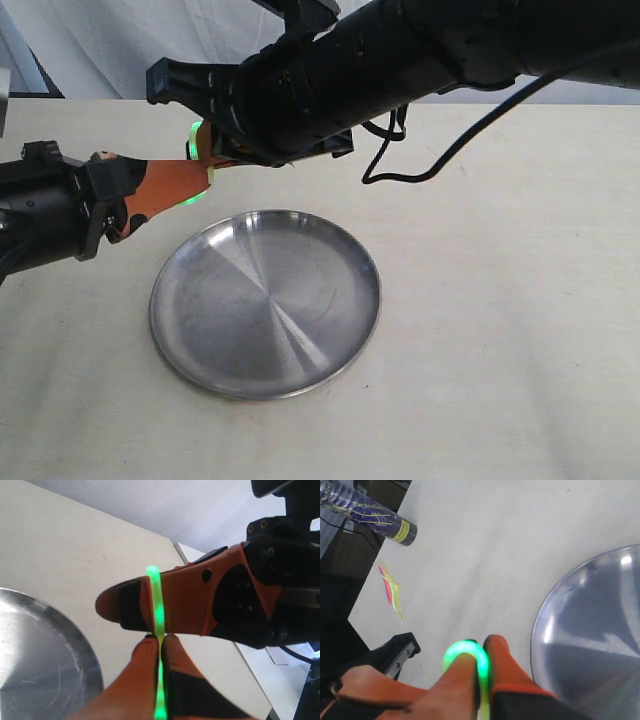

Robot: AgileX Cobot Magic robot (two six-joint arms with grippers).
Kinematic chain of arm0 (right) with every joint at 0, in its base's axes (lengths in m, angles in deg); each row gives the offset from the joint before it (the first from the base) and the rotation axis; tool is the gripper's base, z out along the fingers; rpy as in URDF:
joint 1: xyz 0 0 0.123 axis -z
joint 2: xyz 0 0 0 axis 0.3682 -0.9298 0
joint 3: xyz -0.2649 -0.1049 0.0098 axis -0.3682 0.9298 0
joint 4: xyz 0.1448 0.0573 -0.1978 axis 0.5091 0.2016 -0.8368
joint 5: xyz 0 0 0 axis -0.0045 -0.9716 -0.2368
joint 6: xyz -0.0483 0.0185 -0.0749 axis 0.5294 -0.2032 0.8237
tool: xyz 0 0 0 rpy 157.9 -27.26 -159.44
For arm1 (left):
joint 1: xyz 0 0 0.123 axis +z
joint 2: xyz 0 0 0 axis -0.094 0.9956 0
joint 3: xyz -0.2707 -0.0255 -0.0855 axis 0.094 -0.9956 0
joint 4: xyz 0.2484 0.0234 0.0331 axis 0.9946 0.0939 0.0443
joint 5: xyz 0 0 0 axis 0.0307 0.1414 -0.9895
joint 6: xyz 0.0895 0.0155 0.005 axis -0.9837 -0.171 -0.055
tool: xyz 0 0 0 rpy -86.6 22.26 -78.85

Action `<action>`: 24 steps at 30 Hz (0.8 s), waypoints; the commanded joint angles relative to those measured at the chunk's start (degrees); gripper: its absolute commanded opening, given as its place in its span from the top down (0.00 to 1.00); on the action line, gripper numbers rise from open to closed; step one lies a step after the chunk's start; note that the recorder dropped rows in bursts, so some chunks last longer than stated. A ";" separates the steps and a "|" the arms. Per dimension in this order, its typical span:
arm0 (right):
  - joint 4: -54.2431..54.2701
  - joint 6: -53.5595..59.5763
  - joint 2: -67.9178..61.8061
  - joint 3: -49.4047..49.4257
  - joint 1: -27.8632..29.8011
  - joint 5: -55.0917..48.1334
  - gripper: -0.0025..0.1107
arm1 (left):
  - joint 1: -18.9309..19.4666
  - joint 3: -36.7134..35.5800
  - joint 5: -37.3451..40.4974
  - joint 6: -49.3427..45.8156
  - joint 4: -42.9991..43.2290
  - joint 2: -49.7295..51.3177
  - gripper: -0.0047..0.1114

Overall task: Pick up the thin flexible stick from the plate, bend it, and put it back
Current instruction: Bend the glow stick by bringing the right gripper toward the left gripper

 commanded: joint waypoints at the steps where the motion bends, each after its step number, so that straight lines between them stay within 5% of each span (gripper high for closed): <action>1: 16.27 -2.51 1.60 -2.43 -1.56 6.69 0.98 | -1.39 -1.19 -2.51 -0.47 8.66 1.48 0.96; 24: 19.19 -0.07 1.60 -2.43 -1.56 9.31 0.98 | -1.39 -1.19 -3.24 -0.10 8.66 1.48 0.96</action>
